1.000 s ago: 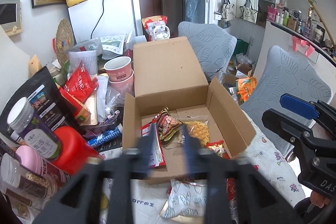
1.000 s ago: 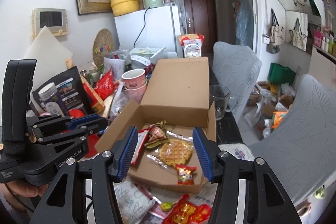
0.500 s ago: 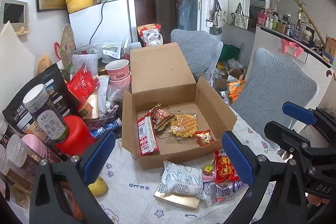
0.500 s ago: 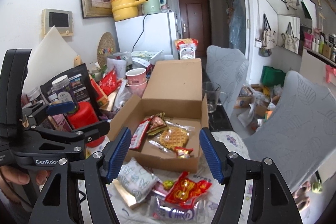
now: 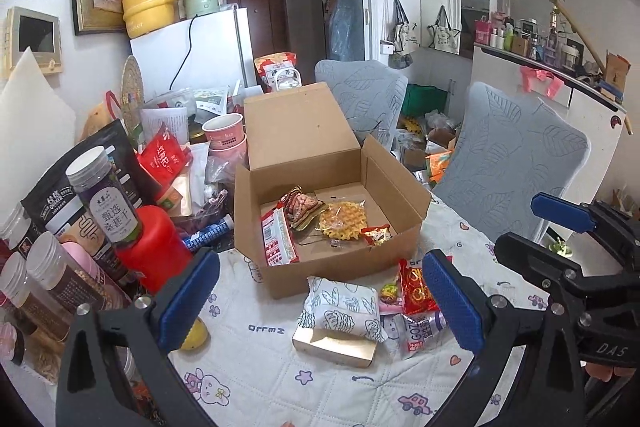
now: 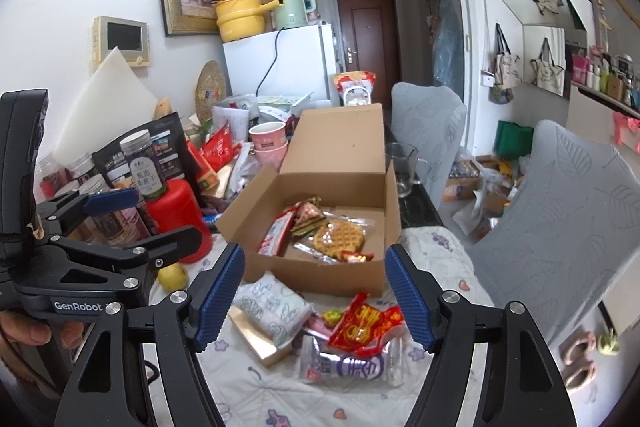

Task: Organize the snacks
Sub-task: 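Withdraw both tools from the box back toward the remaining snacks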

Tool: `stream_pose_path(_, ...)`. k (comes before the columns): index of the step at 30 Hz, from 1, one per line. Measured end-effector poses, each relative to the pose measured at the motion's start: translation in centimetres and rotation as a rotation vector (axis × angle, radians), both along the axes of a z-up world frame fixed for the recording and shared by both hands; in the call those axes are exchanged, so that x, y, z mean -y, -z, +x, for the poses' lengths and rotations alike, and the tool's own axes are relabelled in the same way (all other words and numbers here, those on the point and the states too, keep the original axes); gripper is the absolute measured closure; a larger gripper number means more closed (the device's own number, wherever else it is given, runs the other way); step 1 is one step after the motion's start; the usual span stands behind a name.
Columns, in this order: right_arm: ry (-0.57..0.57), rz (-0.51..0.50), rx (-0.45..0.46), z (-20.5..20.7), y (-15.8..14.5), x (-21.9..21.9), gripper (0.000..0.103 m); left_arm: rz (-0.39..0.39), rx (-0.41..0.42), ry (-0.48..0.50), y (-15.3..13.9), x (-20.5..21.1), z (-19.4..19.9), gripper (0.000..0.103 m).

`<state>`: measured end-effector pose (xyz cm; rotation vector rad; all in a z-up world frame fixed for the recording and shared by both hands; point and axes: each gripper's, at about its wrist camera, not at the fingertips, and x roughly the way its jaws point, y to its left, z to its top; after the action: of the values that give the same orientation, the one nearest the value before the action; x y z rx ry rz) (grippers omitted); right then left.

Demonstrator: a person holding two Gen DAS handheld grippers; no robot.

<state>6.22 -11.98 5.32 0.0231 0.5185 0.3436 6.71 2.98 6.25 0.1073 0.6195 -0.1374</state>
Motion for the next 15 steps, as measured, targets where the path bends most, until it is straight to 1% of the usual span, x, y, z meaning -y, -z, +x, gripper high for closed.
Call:
stream_pose_path(5,0.002,0.001,-0.012,-1.2,0.9,0.3,0.03,-0.001,-0.002,0.028,0.9,0.3,-1.1,0.0)
stream_pose_path(9,-0.001,0.01,-0.029,-1.8,1.9,0.4,0.03,0.003,-0.012,0.031,1.7,0.5,-1.7,0.0)
stream_pose_path(15,-0.002,0.023,-0.061,-2.5,3.6,0.7,0.03,-0.008,-0.041,0.049,3.3,0.7,-2.4,0.0)
